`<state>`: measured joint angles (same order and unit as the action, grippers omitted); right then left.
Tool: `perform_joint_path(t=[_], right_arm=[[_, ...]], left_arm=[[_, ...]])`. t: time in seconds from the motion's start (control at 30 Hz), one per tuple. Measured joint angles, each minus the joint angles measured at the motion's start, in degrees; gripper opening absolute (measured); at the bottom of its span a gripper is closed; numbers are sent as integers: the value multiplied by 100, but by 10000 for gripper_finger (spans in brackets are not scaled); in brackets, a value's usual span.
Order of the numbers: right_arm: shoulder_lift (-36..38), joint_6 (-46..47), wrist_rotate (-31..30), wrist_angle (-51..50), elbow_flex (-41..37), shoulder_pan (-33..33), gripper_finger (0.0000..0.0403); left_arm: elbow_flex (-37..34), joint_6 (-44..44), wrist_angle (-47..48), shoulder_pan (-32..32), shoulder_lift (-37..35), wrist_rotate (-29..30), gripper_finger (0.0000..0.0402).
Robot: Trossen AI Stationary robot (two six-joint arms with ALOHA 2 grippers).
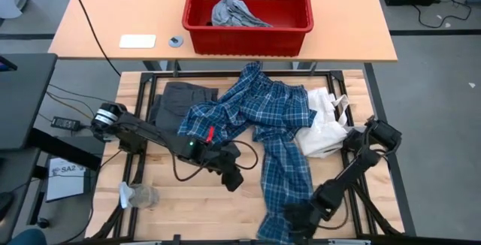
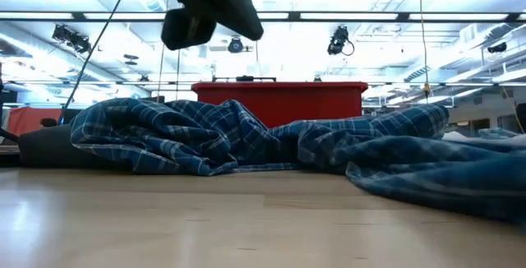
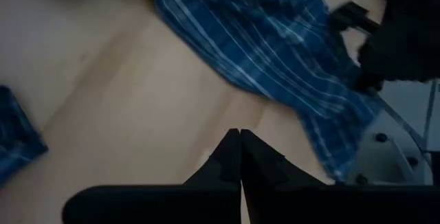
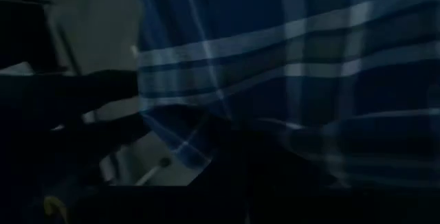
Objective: Fold Laundry from Bin
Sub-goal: Fold the plaid pants
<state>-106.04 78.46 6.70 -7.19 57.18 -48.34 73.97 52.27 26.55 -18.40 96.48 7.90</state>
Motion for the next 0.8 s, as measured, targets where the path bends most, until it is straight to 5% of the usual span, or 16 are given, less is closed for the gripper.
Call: perform_joint_path(t=[0.3,0.53,0.8], right_arm=[[17,521,184,1189,244,-728,0],[333,-132,-576,-278,776,-507,0],[369,-514,-1417,-1383,523,434,0]], left_arm=[[-1,-80,-229,249,27,2,4],[-1,-74,-277,243,27,2,4],[-1,14,-259,244,27,2,4]])
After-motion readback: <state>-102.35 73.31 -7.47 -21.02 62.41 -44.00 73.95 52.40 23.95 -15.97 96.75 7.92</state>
